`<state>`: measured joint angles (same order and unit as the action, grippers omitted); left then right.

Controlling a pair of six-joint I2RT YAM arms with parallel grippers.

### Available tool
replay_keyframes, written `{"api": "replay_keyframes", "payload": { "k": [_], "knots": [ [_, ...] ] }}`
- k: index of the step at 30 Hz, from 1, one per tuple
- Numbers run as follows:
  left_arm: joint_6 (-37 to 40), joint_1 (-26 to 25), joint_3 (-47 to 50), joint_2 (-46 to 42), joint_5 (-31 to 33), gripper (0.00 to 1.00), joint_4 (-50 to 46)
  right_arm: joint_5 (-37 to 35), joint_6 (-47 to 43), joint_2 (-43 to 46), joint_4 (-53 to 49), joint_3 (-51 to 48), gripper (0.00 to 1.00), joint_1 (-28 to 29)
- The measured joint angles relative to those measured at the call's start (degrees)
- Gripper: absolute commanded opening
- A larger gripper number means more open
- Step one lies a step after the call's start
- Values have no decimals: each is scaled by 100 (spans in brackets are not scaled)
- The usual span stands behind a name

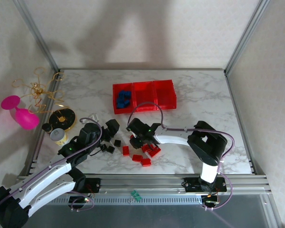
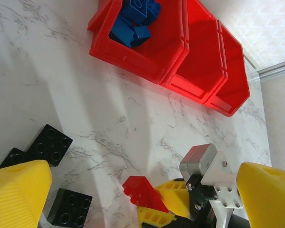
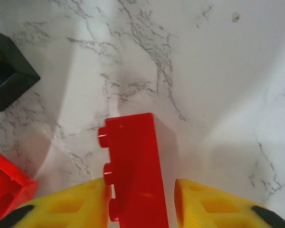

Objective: Sort the legos into containers by color
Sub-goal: Pick up the lego from the bottom-center of the table, then place the lego in the container.

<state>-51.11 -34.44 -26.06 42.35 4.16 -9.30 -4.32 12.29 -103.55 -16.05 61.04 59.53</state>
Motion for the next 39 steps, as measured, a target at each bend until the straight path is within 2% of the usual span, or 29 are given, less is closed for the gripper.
{"api": "replay_keyframes", "payload": {
  "k": [4,7,13,18,24,32,39],
  "knots": [
    [2,0,0,0,0,100,2,7,17,4,13,0,21,0],
    [4,0,0,13,0,100,4,15,70,22,22,0,18,-2],
    [52,2,-46,212,-2,100,9,162,234,256,-52,98,17,-192],
    [190,2,-302,487,-2,100,35,170,442,575,-133,431,16,-643],
    [356,2,-555,807,-4,100,179,-61,678,562,-133,1102,15,-1091],
    [566,22,-811,1252,-11,100,365,-400,957,-251,-20,2076,15,-1587],
    [704,236,-953,1563,-144,100,603,-813,986,-1211,-28,2942,16,-1856]
  ]
}}
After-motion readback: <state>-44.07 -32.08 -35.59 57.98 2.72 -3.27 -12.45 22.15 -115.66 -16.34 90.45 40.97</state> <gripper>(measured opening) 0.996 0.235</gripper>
